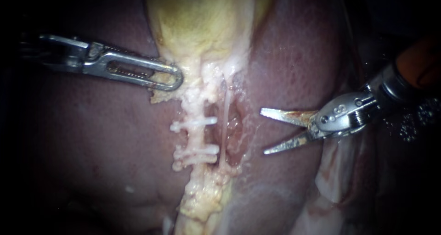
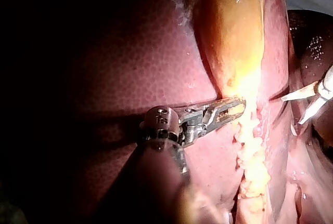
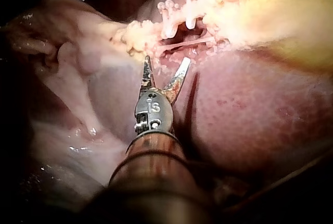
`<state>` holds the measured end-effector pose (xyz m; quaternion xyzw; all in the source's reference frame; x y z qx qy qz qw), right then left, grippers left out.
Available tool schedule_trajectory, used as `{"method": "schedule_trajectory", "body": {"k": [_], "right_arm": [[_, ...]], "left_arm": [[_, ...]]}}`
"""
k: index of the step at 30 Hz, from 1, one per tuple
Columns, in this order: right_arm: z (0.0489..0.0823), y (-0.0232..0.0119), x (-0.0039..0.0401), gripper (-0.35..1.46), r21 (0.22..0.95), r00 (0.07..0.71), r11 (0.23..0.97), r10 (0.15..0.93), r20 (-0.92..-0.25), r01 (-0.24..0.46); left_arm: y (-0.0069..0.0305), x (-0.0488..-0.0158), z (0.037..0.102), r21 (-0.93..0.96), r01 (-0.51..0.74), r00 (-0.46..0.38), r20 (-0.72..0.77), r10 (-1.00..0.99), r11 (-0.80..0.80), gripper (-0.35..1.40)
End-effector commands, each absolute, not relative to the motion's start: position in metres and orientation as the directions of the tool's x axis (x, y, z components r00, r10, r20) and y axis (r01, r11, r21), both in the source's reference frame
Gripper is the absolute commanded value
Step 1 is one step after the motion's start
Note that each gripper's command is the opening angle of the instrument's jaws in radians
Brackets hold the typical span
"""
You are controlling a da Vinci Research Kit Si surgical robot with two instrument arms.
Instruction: Go to the cutting position left tube
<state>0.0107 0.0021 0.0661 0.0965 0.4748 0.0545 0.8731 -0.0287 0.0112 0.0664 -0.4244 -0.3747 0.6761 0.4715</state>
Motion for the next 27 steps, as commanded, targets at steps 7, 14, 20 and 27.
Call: {"method": "schedule_trajectory", "body": {"k": [7,14,20,27], "right_arm": [[0.0661,0.0021,0.0108,1.43,0.224,0.540,0.975,0.187,-0.820,0.002],[0.0659,0.0020,0.0110,1.43,0.230,0.538,0.973,0.187,-0.822,0.013],[0.0654,0.0017,0.0120,1.43,0.250,0.513,0.968,0.194,-0.836,0.041],[0.0652,0.0009,0.0152,1.43,0.326,0.468,0.944,0.264,-0.843,0.056]], "left_arm": [[0.0123,-0.0262,0.0618,-0.917,-0.305,-0.191,-0.205,0.960,-0.256,-0.35],[0.0138,-0.0241,0.0571,-0.923,-0.297,-0.146,-0.209,0.967,-0.244,-0.35],[0.0135,-0.0241,0.0573,-0.921,-0.298,-0.147,-0.216,0.965,-0.252,-0.35],[0.0135,-0.0241,0.0573,-0.921,-0.298,-0.147,-0.217,0.965,-0.252,-0.35]]}}
